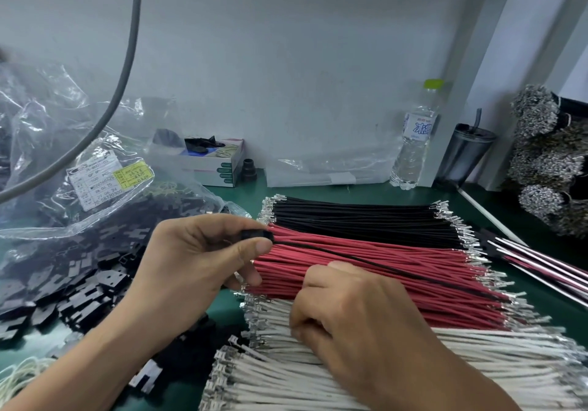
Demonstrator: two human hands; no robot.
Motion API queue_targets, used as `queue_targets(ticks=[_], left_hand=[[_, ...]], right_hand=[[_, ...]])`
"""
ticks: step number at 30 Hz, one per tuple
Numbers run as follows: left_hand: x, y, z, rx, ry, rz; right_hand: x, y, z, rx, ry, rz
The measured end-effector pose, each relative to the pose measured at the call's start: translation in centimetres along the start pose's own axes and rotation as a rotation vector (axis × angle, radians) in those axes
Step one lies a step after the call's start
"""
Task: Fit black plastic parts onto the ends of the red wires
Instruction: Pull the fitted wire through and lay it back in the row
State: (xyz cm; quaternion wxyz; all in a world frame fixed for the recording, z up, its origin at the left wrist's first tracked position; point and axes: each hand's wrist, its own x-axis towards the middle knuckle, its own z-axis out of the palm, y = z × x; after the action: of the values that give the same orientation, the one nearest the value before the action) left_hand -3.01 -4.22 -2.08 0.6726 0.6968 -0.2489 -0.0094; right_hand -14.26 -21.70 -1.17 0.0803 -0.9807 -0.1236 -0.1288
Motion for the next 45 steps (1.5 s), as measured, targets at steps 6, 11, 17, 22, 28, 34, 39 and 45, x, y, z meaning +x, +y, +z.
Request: queue_targets(ticks=[6, 11, 17, 22, 28, 34, 39, 45], left_hand=[[0.0, 0.1, 0.0, -0.014, 0.002, -0.009], [-0.1, 0.4, 0.0, -0.049, -0.023, -0.037], [-0.1, 0.6, 0.0, -0.128, -0.066, -0.116], [-0.2, 0.8, 0.2, -0.123, -0.075, -0.130], [-0.2, 1.1, 0.3, -0.139, -0.045, -0.137], [-0.2, 1.0, 0.3, -0.136, -0.031, -0.141], [-0.2, 0.7, 0.1, -0.132, -0.029, -0.138], [-0.1, 0.5, 0.1, -0.152, -0.048, -0.138]], right_hand=[[-0.3, 0.0, 0.3, -0.062, 0.045, 0.009], [-0.4, 0.4, 0.1, 0.116, 0.128, 0.058], [-0.5, 2.0, -1.6, 0.378, 0.442, 0.180], [-0.2, 1.6, -0.8, 0.352, 0.403, 0.223], [-0.1, 1.5, -0.9, 0.435, 0.234, 0.145], [-0.2, 1.0, 0.0, 0.333, 0.193, 0.085], [-0.4, 1.3, -0.7, 0.529, 0.299, 0.093], [-0.4, 1.7, -3.6, 0.365, 0.686, 0.094]])
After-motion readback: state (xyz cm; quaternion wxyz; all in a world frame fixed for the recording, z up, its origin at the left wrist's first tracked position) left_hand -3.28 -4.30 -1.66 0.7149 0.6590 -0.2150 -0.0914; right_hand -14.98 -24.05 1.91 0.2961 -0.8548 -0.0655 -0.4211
